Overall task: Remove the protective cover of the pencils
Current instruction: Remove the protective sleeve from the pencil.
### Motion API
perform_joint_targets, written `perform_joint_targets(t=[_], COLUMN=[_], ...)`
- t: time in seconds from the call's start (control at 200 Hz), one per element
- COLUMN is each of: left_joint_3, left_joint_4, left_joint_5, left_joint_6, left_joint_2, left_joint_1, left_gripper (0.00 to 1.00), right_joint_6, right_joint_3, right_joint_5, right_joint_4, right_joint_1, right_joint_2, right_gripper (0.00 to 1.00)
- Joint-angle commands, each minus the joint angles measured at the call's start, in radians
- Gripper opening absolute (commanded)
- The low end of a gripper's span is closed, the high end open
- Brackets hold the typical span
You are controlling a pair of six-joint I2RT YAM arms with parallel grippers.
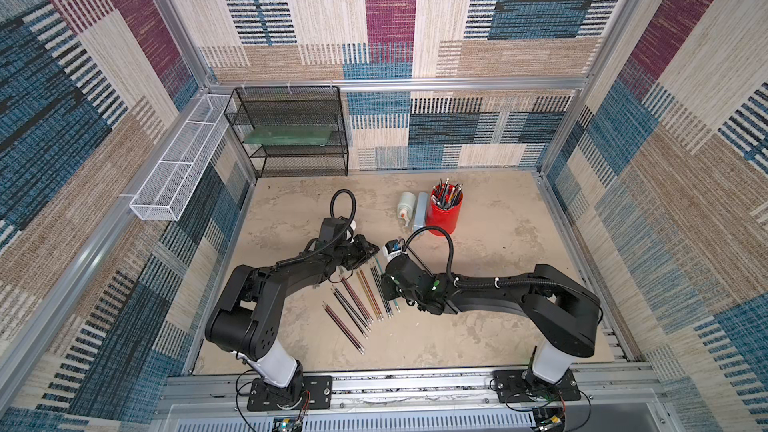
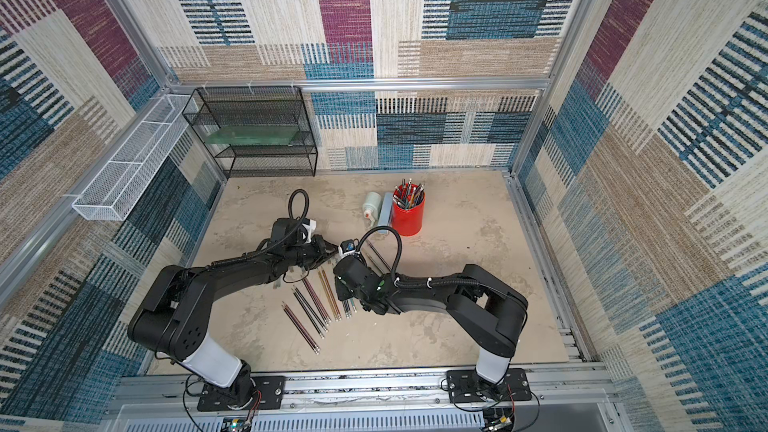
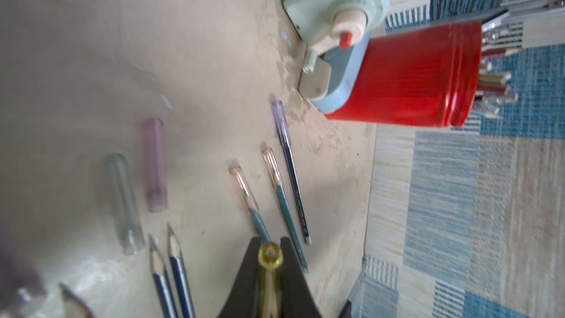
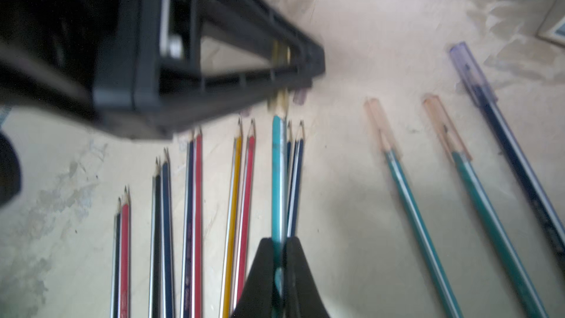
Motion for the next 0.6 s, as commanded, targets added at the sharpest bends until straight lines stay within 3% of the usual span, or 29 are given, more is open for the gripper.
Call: perform_joint_targets(t=[0.0,0.265,0.596], left_joint_3=[0.007,0.026,0.161], left_joint_4=[0.009,-0.018,-0.248], left_joint_5=[-0.039,-0.042,-0.098], left_joint_6=[0.027,0.040,0.148], left_joint_2=[-0.007,0.003,0.041], left_joint_1=[0.002,0.003,-0.012], left_gripper=[0.03,0.03,0.04], right_joint_6=[0.030,0.055,0.069], right_joint_3=[-0.015,-0.048,-0.001], right_joint_5=[0.016,0.053,0.022], right_joint_4=[-0.008,0.014,-0.019], right_joint_1=[-0.003,0.042,0.011], right_joint_2=[-0.028,-0.040,0.059], right_gripper=[0.00,0.00,0.00])
